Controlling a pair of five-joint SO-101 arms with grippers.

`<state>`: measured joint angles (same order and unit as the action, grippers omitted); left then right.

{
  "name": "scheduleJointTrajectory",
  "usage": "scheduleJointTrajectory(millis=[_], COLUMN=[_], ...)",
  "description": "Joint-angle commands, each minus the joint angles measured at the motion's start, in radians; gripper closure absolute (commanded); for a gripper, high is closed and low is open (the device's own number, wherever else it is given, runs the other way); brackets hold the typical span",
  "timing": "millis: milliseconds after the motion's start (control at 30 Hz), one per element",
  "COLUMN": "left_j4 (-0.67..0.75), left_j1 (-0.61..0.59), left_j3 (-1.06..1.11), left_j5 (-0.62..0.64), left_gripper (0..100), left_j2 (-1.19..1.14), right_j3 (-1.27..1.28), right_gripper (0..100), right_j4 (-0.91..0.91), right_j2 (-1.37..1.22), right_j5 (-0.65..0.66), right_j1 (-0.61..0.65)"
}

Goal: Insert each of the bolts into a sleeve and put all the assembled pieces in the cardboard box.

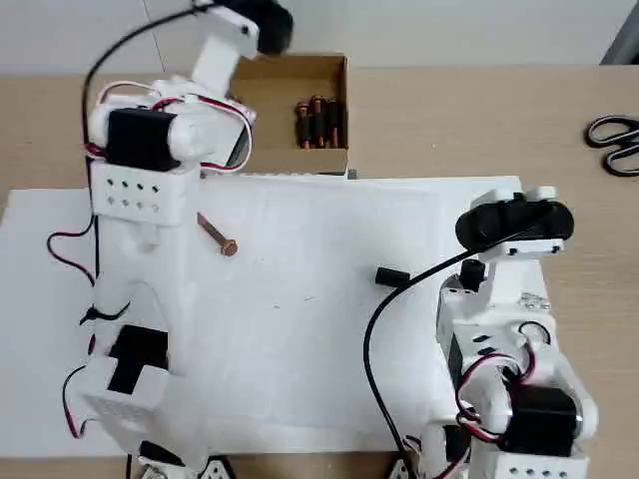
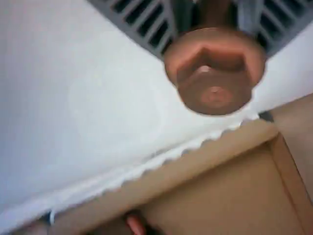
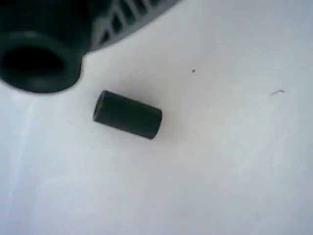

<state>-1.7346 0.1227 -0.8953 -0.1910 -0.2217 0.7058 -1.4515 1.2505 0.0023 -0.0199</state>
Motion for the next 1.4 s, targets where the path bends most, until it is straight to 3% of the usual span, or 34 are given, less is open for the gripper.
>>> scheduleJointTrajectory(millis=[0,200,500,700,867,1133,1367], left_j4=[-0.017,-0.018,-0.02,-0.015,0.101,0.505,0.856], left_j1=[0.032,0.078,0.133,0.13,0.127,0.135,0.135], left_j3=[-0.125,-0.254,-0.168,0.223,0.582,1.207,1.751], left_j5=[0.103,0.258,0.265,0.269,0.359,0.494,0.641], left_gripper=[100,100,100,100,100,100,100], left_j2=[0.012,0.015,0.307,0.595,0.821,1.229,1.625], right_j3=[-0.052,-0.044,0.031,0.092,0.138,0.302,0.367], right_gripper=[99.5,99.5,99.5,99.5,99.5,99.5,99.5], right_j4=[0.008,0.12,0.143,0.168,0.263,0.397,0.495], right_j2=[0.012,0.004,0.01,0.01,0.002,0.012,0.012], right_j5=[-0.014,-0.011,-0.009,-0.015,-0.012,-0.012,-0.015], right_j1=[0.039,0.18,0.249,0.328,0.332,0.361,0.598])
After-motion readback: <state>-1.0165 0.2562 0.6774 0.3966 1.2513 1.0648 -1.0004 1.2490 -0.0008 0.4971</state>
